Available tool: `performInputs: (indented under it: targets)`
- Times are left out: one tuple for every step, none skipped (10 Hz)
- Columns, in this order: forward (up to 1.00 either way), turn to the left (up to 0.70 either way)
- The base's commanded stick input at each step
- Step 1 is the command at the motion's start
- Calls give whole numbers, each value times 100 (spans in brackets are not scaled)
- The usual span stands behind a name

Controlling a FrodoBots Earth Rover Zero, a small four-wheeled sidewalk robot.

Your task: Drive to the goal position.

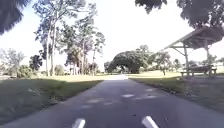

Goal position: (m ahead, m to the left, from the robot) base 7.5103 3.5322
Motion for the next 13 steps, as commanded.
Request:
performInputs:
  targets:
    - [70,0]
    - [70,0]
    - [70,0]
    - [70,0]
    - [70,0]
    - [70,0]
    - [70,0]
    - [70,0]
    - [70,0]
    - [70,0]
    - [70,0]
    - [70,0]
    - [70,0]
